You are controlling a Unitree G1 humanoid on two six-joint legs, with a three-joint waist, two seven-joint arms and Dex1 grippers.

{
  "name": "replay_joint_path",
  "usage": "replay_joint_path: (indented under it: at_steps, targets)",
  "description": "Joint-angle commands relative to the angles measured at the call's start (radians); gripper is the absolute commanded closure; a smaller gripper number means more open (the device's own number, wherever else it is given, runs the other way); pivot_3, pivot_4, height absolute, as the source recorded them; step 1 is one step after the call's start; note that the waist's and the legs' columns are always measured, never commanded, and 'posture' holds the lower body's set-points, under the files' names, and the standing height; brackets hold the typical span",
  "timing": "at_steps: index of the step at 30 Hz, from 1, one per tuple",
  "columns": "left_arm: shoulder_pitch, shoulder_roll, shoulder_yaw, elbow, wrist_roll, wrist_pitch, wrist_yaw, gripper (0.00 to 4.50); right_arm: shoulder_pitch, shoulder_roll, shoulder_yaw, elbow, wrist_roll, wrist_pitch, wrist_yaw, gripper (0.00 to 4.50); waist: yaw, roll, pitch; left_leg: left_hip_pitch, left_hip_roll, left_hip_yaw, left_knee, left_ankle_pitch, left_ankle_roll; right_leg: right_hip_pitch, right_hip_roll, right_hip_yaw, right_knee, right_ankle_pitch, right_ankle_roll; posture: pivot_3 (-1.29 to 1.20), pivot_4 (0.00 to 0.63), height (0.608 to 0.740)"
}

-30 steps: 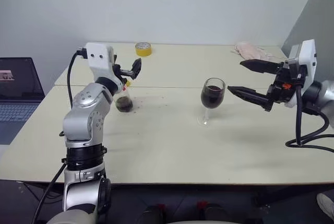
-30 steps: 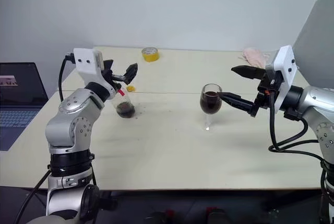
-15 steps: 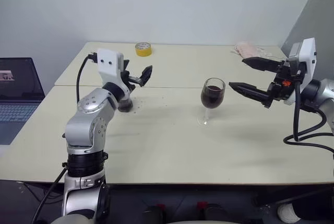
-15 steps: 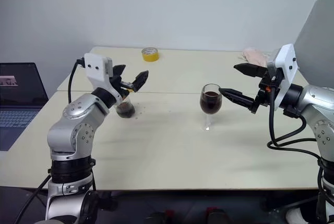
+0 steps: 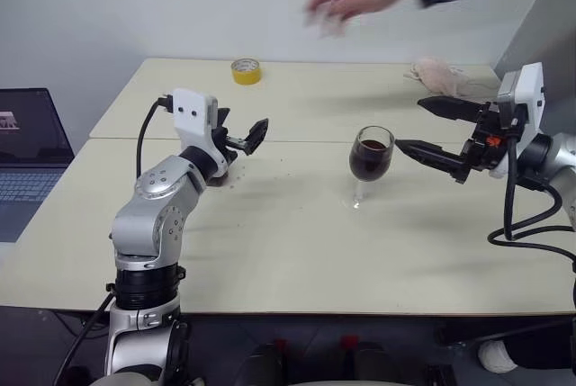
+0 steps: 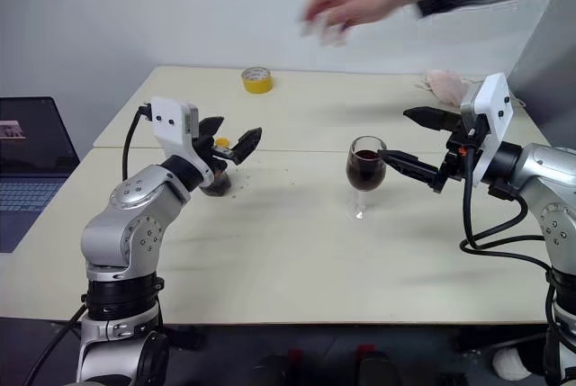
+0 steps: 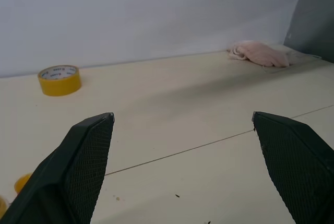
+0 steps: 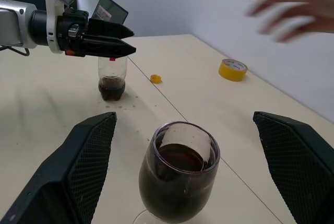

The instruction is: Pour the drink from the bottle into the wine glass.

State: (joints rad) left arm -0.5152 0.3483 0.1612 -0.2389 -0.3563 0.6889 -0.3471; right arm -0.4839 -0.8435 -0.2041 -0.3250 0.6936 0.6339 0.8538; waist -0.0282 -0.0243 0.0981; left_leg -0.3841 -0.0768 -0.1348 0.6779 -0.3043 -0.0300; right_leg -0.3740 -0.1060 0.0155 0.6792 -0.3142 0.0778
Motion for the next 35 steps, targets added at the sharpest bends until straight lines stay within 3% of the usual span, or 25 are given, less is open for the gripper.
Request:
replay_joint_path:
  at_steps: [1, 35]
  targets:
    - [-0.003, 0.008, 0.000, -0.046, -0.021, -0.009, -0.012, 0.02, -0.019, -0.007, -0.027, -0.006, 0.001, -0.020, 0.010, 0.00, 0.000, 0.000, 0.003, 0.000, 0.000, 0.000, 0.000, 0.000, 0.000, 0.000, 0.000, 0.000, 0.000, 0.000, 0.000, 0.00, 0.150, 0.740]
    - [0.048, 0.022, -0.001, -0.106, -0.054, 0.003, -0.015, 0.02, -0.052, 0.001, 0.004, 0.043, -0.020, -0.033, 0.032, 0.00, 0.002, 0.002, 0.030, 0.000, 0.000, 0.000, 0.000, 0.000, 0.000, 0.000, 0.000, 0.000, 0.000, 0.000, 0.000, 0.00, 0.150, 0.740]
